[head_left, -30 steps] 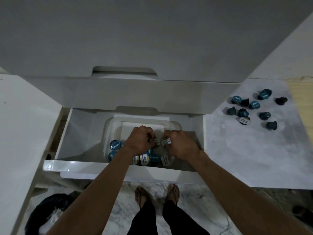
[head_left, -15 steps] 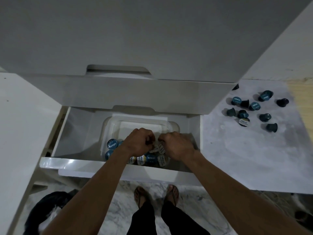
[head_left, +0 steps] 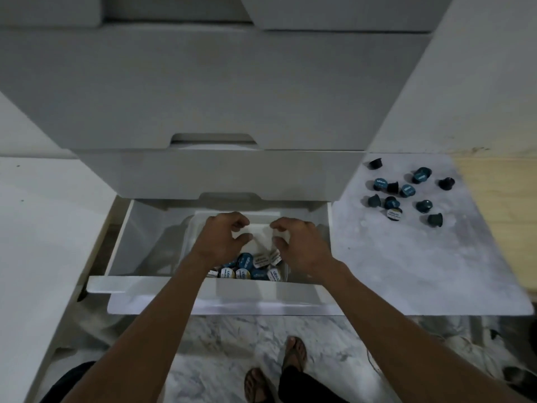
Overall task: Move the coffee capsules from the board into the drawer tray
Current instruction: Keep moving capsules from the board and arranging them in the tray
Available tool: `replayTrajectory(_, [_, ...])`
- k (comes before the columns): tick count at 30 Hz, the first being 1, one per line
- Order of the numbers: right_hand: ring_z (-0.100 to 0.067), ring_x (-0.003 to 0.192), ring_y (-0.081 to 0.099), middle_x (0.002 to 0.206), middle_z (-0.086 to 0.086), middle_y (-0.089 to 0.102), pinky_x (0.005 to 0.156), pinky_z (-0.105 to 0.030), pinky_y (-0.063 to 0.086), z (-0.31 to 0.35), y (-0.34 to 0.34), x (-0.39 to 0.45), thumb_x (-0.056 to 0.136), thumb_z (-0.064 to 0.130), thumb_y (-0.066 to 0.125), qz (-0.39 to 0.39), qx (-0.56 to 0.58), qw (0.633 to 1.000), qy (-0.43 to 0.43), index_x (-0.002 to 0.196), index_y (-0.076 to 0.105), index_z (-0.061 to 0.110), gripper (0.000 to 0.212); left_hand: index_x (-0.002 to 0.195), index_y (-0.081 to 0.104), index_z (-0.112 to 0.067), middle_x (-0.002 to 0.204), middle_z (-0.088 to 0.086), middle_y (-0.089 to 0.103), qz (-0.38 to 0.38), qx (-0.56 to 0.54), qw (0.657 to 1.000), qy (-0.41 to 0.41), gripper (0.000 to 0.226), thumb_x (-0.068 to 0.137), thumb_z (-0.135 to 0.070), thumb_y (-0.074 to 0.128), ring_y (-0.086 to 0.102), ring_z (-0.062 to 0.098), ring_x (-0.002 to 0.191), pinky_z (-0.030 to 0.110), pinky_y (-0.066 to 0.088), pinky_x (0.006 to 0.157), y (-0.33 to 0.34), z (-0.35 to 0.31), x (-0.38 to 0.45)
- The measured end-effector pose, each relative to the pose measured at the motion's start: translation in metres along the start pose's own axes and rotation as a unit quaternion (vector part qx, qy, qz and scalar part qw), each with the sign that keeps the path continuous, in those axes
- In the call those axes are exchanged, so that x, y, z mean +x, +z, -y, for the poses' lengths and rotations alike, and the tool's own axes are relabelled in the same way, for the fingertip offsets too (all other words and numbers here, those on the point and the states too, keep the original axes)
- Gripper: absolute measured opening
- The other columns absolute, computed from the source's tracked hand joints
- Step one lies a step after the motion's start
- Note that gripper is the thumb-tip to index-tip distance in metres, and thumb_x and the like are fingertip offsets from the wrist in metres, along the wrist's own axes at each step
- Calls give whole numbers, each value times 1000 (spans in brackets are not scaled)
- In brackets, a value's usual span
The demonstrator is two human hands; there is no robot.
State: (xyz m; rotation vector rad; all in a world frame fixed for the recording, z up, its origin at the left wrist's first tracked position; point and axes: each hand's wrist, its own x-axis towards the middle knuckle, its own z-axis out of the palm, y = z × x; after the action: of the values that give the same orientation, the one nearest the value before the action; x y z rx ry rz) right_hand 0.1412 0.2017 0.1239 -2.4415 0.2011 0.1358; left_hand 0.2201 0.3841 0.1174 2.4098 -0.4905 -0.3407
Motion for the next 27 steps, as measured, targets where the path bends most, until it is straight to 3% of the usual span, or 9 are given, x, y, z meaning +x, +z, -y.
replayTrajectory(6, [-13,101,63,113,0,69,89,-15,42,10,-36,-28,90,19,66,-95,83,992,26,118,66,18,28,100,70,-18,95,-7,71,-47,-38,998,27,23,79,-24,77,65,3,85,8,42,73,-21,-21,-19])
replayTrajectory(9, [-5,76,61,106,2,70,79,-11,43,1,-56,-40,89,18,67,-143,104,984,28,115,67,20,26,101,69,-17,93,-8,69,-47,-66,995,49,22,80,-23,76,64,0,85,0,38,68,-21,-45,-21])
replayTrajectory(11, [-1,67,59,103,6,69,78,-15,49,-7,-73,-49,89,20,67,-171,125,977,34,114,67,22,25,100,69,-17,92,-9,69,-45,-80,993,72,22,80,-23,76,64,-2,86,-1,39,65,-18,-68,-19])
replayTrajectory(13, [-8,64,66,101,10,68,77,-31,58,-20,-93,-58,89,23,67,-191,155,968,51,113,67,25,24,97,69,-15,90,-7,70,-43,-89,990,105,19,80,-20,76,65,0,84,-2,41,69,-10,-95,-15])
replayTrajectory(16, [-13,69,68,99,10,67,73,-40,60,-49,-125,-68,89,26,68,-224,178,956,70,113,66,25,24,91,72,-12,85,-5,72,-31,-97,981,163,14,78,-17,77,67,2,79,2,44,73,8,-139,-6])
replayTrajectory(18, [-9,80,70,101,9,70,74,-37,61,-74,-149,-72,89,27,67,-249,179,949,80,111,67,24,22,90,72,-14,84,-7,72,-12,-107,977,186,14,78,-20,78,67,2,78,10,49,74,25,-169,3])
replayTrajectory(21, [-1,69,68,100,7,72,69,-27,60,-119,-186,-75,90,23,67,-271,173,940,112,105,67,22,15,93,72,-18,86,-12,71,19,-114,976,186,17,79,-25,77,67,-1,80,11,49,70,56,-209,22])
replayTrajectory(24, [-8,67,70,95,13,70,72,-39,61,-165,-223,-71,88,27,68,-289,164,934,131,107,68,26,19,95,72,-19,89,-13,71,17,-102,978,179,18,80,-27,76,66,-3,82,7,47,67,91,-239,49])
replayTrajectory(27, [-5,60,68,94,12,70,59,-27,59,-211,-255,-60,90,21,66,-289,165,931,148,100,68,29,13,95,72,-17,90,-11,71,8,-95,986,137,18,79,-25,76,66,-3,81,9,48,68,129,-262,75])
